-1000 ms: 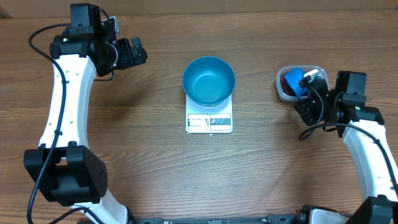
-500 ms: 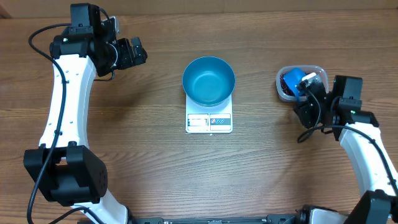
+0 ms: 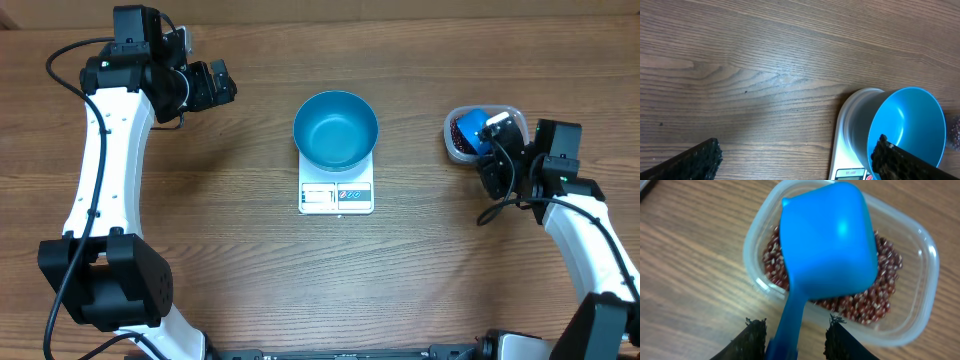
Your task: Scoop item into bowl and weigh 150g on scale
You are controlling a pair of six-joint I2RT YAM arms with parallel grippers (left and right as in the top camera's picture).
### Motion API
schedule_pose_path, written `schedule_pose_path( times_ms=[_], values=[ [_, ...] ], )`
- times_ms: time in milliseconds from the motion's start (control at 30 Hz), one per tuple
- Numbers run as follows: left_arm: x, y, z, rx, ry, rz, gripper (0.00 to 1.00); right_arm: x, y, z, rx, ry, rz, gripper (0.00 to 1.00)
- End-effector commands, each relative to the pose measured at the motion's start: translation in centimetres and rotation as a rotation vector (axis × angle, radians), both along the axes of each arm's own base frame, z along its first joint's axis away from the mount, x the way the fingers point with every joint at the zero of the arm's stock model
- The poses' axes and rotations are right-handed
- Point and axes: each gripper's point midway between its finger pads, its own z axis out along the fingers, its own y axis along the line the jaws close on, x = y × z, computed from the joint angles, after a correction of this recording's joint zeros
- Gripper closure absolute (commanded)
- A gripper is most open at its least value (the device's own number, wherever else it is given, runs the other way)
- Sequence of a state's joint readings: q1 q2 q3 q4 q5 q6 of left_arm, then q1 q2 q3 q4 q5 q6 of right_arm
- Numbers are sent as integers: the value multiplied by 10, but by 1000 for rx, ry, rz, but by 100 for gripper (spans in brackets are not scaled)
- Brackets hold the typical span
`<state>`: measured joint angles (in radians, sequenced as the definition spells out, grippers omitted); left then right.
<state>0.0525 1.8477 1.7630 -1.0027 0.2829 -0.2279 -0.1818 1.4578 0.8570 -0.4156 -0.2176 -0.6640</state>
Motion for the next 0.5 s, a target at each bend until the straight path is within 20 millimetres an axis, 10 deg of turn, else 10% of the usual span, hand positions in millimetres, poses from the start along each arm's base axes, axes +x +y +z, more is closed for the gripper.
schedule_pose_path(
  times_ms=[0,367,467],
  values=[
    [1,0,20,20,-58,-21,1,7,-4,-4,-15,-20,-3,63],
    [1,0,20,20,-58,-21,0,29,-17,14,-40,-126,-81,84],
    [1,0,20,20,-58,-21,0,29,-17,14,-39,-127,-81,76]
  ],
)
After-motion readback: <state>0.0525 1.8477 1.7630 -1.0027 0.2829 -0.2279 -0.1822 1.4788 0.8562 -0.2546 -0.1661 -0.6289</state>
